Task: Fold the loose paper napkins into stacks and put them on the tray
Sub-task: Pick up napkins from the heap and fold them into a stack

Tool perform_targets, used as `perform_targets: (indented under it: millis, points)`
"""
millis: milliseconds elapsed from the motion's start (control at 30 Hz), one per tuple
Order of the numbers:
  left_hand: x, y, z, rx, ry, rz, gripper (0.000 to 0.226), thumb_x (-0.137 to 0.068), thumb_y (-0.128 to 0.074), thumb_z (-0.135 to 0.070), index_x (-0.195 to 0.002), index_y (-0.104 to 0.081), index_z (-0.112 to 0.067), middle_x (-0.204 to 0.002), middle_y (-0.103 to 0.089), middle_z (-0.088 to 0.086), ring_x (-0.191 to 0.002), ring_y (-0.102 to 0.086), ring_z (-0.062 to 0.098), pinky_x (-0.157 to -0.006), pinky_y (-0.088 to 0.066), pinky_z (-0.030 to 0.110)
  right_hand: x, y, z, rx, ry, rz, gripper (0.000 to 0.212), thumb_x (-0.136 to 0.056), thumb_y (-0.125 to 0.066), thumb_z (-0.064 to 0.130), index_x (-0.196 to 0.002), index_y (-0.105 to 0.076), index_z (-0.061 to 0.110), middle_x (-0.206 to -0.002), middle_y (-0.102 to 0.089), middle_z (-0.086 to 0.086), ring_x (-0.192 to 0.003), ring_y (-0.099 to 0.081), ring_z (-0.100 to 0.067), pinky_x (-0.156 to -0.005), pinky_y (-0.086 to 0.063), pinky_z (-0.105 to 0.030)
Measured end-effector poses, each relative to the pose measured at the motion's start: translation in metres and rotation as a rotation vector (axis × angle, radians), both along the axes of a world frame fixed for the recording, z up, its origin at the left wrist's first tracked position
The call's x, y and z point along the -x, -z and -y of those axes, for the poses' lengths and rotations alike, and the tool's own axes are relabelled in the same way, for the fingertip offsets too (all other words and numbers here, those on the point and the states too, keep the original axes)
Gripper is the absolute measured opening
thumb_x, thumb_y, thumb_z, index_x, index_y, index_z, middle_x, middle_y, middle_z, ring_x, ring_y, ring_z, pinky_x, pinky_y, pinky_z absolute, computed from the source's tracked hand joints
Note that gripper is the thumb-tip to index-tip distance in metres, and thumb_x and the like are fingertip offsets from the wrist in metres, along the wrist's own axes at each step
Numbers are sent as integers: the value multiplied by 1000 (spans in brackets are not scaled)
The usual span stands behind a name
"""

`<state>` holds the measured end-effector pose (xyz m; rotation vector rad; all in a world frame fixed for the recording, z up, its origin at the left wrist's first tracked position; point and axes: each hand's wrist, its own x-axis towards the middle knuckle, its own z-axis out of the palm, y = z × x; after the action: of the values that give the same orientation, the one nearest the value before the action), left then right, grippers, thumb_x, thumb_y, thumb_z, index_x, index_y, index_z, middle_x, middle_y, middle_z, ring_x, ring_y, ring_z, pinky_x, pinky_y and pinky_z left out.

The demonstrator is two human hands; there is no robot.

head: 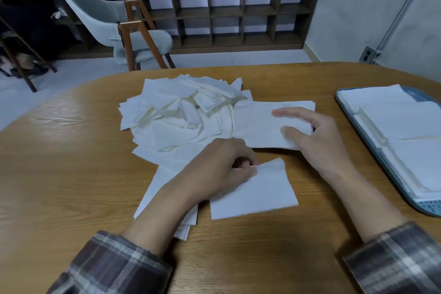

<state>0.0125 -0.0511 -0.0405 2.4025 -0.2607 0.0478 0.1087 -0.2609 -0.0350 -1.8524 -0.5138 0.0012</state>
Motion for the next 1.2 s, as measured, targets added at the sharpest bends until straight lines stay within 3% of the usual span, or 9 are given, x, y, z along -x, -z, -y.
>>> perform_targets:
  millis: [200,333,400,500,667,767,900,1033,1200]
  points:
    - [3,-8,-3,134,9,61,4,-96,-76,-17,-96,-76,-21,-94,-69,-10,-89,-65,7,-76,-44,12,3,-3,-3,-26,-46,-37,18,-102,-67,22,-109,-81,28,-116,-75,25,-119,-60,12,-103,-38,-17]
    - [3,-13,-4,297,-73,119,3,-98,-74,-23,-98,-74,-26,-95,-73,-12,-87,-68,11,-78,-51,22,6,-4,-3,-102,-163,-117,33,-104,-59,47,-107,-82,24,-117,-77,15,-120,-63,4,-101,-40,-24]
    - [3,-13,-5,366,-156,180,3,-98,-75,-24,-97,-76,-26,-90,-72,-13,-81,-66,6,-73,-46,15,8,-3,-4,-151,-242,-191,38,-101,-61,54,-103,-83,24,-109,-80,6,-109,-71,-8,-91,-47,-26]
    - [3,-13,-1,436,-223,242,3,-97,-77,-22,-97,-80,-22,-86,-74,-13,-75,-64,4,-67,-41,11,12,-4,-4,-155,-302,-163,23,-98,-66,41,-97,-83,26,-92,-78,7,-86,-71,-8,-74,-49,-19]
    - [3,-13,4,445,-275,288,13,-93,-80,-22,-106,-83,-25,-89,-75,-17,-79,-66,2,-71,-42,10,14,-3,-7,-167,-276,-170,18,-94,-71,24,-107,-81,16,-103,-82,2,-93,-76,-10,-73,-54,-19]
    - [1,-15,0,492,-296,245,28,-90,-84,-25,-116,-78,-33,-93,-74,-10,-96,-69,7,-79,-52,19,13,-2,-7,-207,-235,-222,15,-98,-69,14,-108,-79,13,-99,-82,3,-89,-75,-6,-70,-53,-16]
    - [0,-19,-5,558,-317,204,35,-87,-86,-19,-117,-76,-34,-89,-74,-6,-98,-69,10,-87,-59,32,10,0,-7,-221,-231,-256,20,-97,-70,18,-116,-77,17,-108,-81,-2,-100,-75,-16,-80,-57,-26]
    - [0,-21,-6,556,-331,235,32,-87,-86,-17,-114,-76,-31,-90,-75,-5,-95,-71,9,-87,-52,21,12,-2,-10,-214,-289,-213,36,-95,-72,14,-129,-70,26,-112,-77,4,-101,-70,-9,-80,-55,-21]
    - [2,-22,-4,552,-330,243,34,-86,-87,-17,-114,-76,-32,-90,-75,-7,-94,-71,10,-83,-55,23,14,-2,-11,-176,-339,-201,44,-93,-72,11,-134,-66,27,-117,-76,8,-104,-70,-7,-82,-54,-19]
